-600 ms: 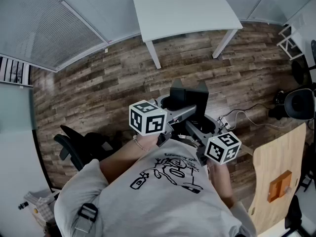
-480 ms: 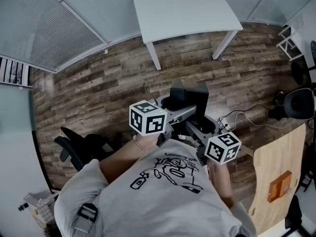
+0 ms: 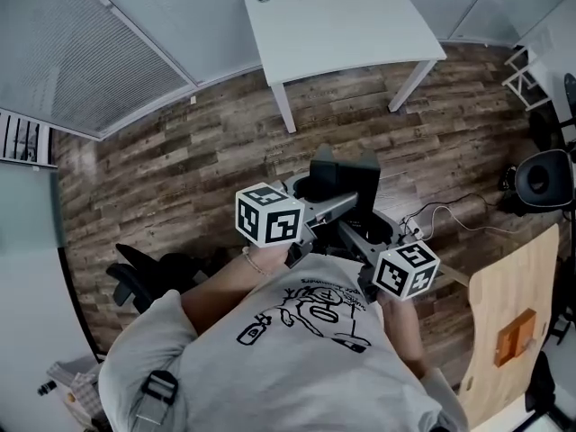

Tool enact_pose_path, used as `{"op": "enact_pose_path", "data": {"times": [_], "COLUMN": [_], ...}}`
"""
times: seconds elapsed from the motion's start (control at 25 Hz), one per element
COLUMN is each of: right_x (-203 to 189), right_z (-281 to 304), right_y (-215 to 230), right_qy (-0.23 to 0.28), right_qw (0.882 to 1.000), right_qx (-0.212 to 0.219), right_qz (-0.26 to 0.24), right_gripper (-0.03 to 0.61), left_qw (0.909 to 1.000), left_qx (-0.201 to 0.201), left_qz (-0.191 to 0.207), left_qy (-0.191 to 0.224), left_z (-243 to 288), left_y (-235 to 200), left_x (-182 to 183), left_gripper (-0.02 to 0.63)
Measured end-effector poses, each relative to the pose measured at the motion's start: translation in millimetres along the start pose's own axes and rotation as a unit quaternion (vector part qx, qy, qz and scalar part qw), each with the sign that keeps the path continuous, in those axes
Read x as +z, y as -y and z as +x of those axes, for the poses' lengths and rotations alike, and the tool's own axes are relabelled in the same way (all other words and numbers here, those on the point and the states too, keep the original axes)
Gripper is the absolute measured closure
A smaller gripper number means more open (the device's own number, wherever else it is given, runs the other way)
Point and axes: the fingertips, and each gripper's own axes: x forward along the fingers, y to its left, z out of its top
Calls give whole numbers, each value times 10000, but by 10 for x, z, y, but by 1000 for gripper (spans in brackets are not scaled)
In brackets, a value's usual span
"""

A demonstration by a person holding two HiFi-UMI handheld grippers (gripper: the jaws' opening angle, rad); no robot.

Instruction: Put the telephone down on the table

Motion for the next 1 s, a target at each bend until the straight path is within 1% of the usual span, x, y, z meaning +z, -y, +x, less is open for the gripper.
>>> {"op": "enact_pose_path", "data": {"times": [0.28,0.52,0.76,1.0], "right_x": [6,109,347,659], "right_z": [146,229,246,222], "right_y": [-1,134,400,792], "right_qy": [-75,-135,-182,-202], "right_qw": [10000,9999,9998,9997], "right_qx": [28,76,115,102], "right_qz": [57,45,21,39], "right_gripper": [319,319,319,319], "left_qw": [10000,9999,9998,9998], "left_qx": [52,108,144,140], "left_qz": [-71,-84,-113,-137], "left_qy": [-32,-8,21,11], "left_z": [-40,80,366,804], "left_y": [-143,-250,-315,-373], "left_x": [33,132,326,569], "left_gripper": [288,288,288,288]}}
